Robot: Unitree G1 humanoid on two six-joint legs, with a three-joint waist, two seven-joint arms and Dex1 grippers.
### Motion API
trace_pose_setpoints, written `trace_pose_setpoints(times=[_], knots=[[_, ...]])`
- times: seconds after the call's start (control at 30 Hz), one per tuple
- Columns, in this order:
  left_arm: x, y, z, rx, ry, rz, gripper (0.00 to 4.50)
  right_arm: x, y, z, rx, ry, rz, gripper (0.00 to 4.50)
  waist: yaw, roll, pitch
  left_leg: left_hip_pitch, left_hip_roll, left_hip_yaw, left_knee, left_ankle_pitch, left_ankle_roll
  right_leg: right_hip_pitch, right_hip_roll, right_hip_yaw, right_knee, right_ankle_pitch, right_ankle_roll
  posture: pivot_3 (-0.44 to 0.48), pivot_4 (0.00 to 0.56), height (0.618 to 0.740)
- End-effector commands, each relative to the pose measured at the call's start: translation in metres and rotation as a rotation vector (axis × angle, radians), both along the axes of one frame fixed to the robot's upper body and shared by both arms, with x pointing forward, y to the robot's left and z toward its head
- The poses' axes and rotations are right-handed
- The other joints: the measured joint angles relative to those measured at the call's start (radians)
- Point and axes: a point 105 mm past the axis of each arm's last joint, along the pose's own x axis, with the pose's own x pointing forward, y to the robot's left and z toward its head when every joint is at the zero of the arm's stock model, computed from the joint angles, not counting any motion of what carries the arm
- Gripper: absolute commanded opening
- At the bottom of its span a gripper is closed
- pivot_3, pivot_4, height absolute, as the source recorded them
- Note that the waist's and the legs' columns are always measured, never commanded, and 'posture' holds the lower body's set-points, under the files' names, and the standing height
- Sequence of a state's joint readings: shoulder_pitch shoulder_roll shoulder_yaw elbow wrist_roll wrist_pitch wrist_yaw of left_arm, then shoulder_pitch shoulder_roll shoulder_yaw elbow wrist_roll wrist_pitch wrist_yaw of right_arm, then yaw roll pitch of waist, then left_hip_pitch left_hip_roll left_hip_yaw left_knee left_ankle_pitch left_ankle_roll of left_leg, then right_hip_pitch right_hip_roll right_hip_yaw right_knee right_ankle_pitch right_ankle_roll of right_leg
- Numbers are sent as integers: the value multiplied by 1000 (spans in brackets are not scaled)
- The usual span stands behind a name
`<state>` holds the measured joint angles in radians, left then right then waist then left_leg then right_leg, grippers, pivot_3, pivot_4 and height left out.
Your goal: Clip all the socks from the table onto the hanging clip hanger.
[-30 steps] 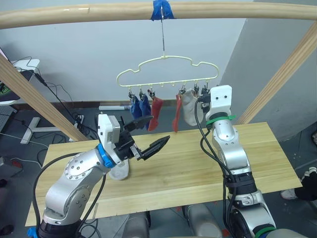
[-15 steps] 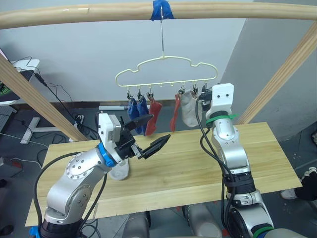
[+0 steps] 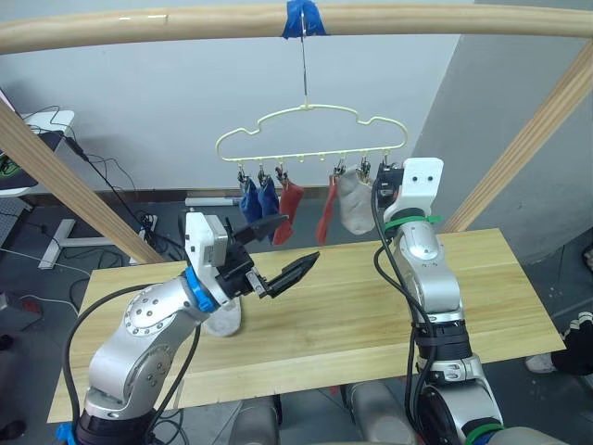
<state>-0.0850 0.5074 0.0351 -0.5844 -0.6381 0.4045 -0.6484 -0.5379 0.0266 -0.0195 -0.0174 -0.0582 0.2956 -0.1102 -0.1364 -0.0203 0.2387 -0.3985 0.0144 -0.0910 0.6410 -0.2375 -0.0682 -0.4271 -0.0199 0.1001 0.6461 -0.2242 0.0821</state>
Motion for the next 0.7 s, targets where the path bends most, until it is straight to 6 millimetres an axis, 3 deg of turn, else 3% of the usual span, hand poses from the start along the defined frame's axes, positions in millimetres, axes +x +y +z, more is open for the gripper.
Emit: trace_pose_setpoints(times=[0.03,0.17,0.27,0.43,0.7], knots=[[-7,-5,9,-1,-58,-25,4500,-1,1,14,38,-44,6,2527,0,0,0,0,0,0,0,0,0,0,0,0,0,0,0,-74,191,740],[-7,-4,9,1,-59,-24,4500,-1,1,15,43,-46,4,2527,0,0,0,0,0,0,0,0,0,0,0,0,0,0,0,-73,194,740],[-8,-4,8,3,-58,-23,4500,-2,1,15,45,-50,5,1977,0,0,0,0,0,0,0,0,0,0,0,0,0,0,0,-72,194,740],[-8,-4,7,4,-59,-20,4500,-2,1,15,45,-50,1,256,0,0,0,0,0,0,0,0,0,0,0,0,0,0,0,-69,195,740],[-9,-5,6,3,-57,-19,4500,-2,1,15,39,-48,0,256,0,0,0,0,0,0,0,0,0,0,0,0,0,0,0,-68,198,740]])
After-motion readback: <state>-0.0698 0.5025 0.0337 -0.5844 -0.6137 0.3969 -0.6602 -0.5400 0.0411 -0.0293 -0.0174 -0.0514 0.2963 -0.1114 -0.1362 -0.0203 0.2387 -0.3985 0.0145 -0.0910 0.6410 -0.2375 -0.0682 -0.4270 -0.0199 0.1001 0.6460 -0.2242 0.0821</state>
